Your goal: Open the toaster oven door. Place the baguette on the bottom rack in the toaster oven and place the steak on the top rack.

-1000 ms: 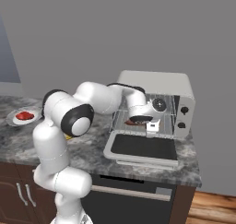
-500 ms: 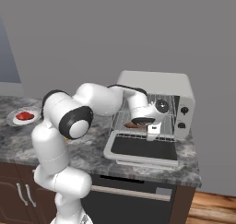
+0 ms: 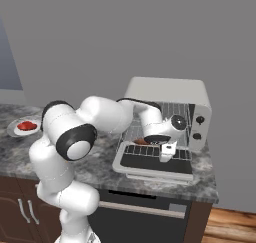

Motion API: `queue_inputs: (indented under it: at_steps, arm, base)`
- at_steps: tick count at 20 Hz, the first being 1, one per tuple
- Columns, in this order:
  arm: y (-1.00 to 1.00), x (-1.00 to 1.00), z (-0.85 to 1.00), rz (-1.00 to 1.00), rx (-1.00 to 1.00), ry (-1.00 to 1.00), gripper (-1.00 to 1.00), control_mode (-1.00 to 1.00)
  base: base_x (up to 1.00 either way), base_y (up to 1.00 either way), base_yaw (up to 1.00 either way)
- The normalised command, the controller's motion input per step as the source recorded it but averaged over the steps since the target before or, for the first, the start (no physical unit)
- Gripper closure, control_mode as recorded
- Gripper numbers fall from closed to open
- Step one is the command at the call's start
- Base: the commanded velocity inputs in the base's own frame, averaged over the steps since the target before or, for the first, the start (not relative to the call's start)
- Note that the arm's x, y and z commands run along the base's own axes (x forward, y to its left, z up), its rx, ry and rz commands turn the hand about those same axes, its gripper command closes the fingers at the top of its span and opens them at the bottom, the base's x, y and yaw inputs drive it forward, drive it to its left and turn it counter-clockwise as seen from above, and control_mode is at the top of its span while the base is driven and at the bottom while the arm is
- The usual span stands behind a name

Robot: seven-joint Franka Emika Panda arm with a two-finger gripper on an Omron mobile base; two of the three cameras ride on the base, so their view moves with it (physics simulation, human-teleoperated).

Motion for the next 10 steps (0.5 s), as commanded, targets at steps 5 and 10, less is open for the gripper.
queue_inputs:
  at_steps: [5,10]
  arm:
    - [-0.34,-1.00,-1.00,0.01,0.00,0.02,-1.00,-1.00]
    - [-0.29,-0.97,-0.47,0.01,0.02,-0.03,-1.00,-1.00]
  base:
    - [0.00,0.00,0.00]
    - [0.00,0.00,0.00]
